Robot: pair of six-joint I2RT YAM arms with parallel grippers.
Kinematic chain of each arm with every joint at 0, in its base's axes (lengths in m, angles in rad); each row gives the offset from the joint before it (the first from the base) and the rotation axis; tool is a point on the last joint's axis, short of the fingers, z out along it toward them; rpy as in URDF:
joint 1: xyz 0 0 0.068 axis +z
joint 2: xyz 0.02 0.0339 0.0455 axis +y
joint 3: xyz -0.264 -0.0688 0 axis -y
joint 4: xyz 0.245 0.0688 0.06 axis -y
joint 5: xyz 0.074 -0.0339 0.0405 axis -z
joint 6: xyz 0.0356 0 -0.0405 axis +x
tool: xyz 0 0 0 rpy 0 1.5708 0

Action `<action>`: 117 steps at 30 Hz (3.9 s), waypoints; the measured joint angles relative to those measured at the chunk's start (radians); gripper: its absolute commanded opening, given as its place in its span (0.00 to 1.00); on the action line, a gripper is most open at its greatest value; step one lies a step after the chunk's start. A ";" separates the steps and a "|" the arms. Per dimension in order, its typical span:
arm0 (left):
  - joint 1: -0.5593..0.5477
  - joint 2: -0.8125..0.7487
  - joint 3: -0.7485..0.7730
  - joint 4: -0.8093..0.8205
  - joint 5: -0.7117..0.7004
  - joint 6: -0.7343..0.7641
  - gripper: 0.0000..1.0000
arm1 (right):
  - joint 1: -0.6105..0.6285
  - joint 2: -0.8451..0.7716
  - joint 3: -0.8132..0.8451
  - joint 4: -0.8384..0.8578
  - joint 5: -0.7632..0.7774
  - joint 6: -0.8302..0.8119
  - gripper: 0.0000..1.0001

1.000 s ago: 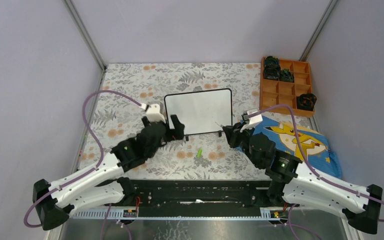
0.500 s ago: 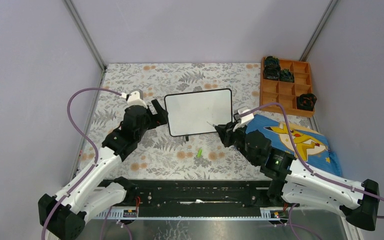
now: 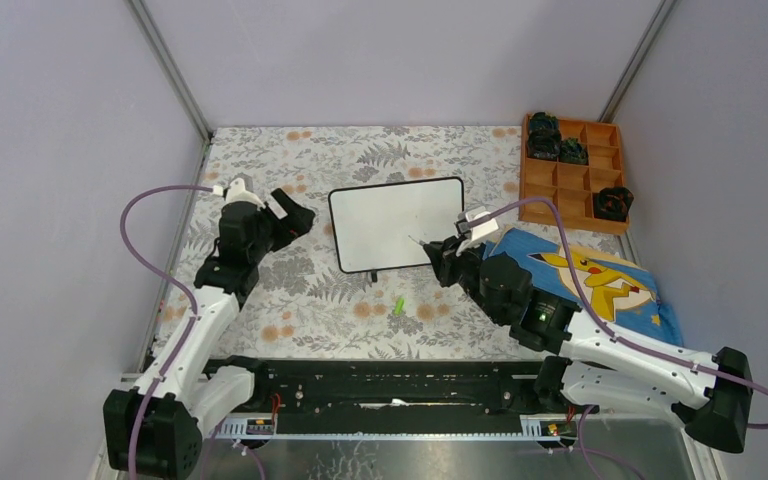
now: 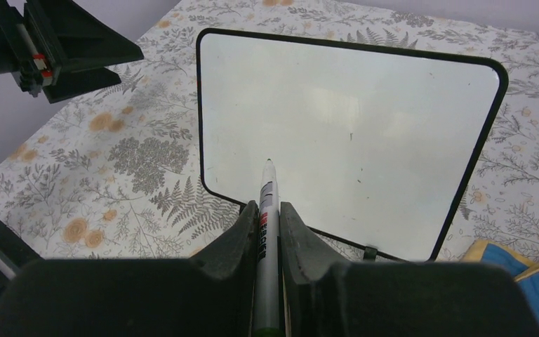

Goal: Write a sentence on the whiteboard

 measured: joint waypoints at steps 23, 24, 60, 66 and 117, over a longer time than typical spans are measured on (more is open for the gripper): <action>0.027 0.060 -0.268 0.535 0.095 -0.155 0.99 | -0.002 0.055 0.055 0.014 0.011 -0.017 0.00; 0.033 0.076 -0.261 0.546 0.127 -0.156 0.99 | -0.002 0.057 0.056 0.014 0.003 -0.014 0.00; 0.071 0.211 -0.142 0.573 0.439 0.006 0.98 | -0.004 0.165 0.084 0.121 -0.118 -0.006 0.00; 0.113 0.334 -0.192 0.713 0.566 0.004 0.92 | -0.004 0.178 0.084 0.143 -0.170 -0.003 0.00; 0.180 0.798 -0.277 1.415 0.902 -0.210 0.40 | -0.004 0.297 0.100 0.253 -0.302 0.018 0.00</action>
